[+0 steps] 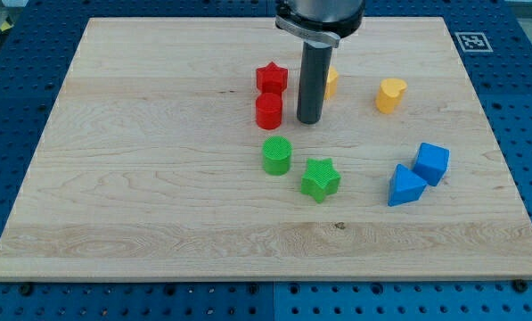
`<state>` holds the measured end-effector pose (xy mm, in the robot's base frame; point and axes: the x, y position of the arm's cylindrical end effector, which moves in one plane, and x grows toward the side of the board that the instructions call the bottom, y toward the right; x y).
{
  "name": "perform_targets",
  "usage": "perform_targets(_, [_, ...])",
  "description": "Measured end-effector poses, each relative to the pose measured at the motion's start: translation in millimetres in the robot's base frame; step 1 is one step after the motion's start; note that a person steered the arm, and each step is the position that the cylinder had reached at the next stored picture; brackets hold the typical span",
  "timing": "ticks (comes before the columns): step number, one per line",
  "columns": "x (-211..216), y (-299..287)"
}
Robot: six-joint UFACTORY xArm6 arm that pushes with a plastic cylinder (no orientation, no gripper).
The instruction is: Move the red circle slightly to the top left of the green circle
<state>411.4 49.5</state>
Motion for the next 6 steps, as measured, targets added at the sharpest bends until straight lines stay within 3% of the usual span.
perform_targets(3, [0, -38])
perform_targets(6, [2, -40])
